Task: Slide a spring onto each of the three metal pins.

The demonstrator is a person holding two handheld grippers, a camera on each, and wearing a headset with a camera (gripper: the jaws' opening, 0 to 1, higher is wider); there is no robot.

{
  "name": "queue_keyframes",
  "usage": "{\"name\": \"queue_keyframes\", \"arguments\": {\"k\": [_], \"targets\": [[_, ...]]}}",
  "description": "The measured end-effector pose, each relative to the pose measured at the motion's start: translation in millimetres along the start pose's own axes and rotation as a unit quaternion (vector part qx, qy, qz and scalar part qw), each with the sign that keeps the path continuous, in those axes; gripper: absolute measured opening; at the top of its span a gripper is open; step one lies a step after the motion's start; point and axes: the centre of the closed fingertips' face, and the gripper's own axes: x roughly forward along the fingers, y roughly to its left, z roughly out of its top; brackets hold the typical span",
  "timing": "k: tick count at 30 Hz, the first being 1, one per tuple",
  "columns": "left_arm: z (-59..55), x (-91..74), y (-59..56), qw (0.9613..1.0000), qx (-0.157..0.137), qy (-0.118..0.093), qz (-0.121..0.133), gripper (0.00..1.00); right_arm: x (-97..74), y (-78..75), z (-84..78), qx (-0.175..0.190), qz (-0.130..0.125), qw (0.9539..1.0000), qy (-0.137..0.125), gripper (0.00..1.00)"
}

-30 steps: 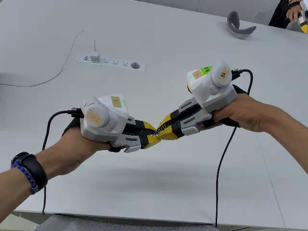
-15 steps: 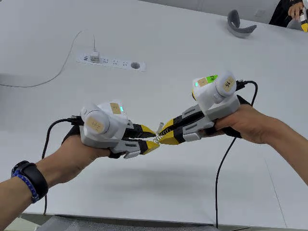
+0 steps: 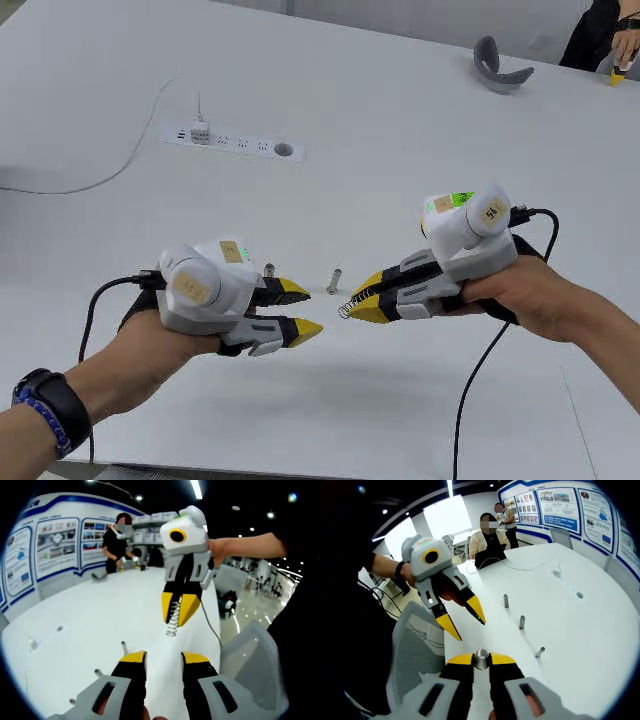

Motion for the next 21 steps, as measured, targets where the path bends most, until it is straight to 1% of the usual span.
{"name": "queue_keyframes", "arguments": {"k": [6,9,14,18,21], "targets": [[-9.8,-5.6,7.1,0.9996,-0.017,0.002,0.024,0.31,-1.1,-9.1,-5.4,0.009,-0.018,0.9998,0.003,0.12],[-14.8,-9.3,12.0,0.9989,-0.026,0.004,0.037,0.33,-1.1,-15.5,-8.9,0.013,-0.032,0.9994,0.008,0.12],[-20.7,-14.6,20.1,0.9977,-0.037,0.006,0.057,0.36,0.0,-24.1,-14.2,0.023,-0.045,0.9986,0.013,0.12],[-25.8,-17.4,26.4,0.9964,-0.045,0.010,0.071,0.41,0.6,-26.7,-15.5,0.028,-0.049,0.9983,0.014,0.12],[-27.4,-20.1,30.4,0.9956,-0.050,0.010,0.079,0.42,1.6,-28.9,-16.5,0.031,-0.051,0.9981,0.012,0.13]]}}
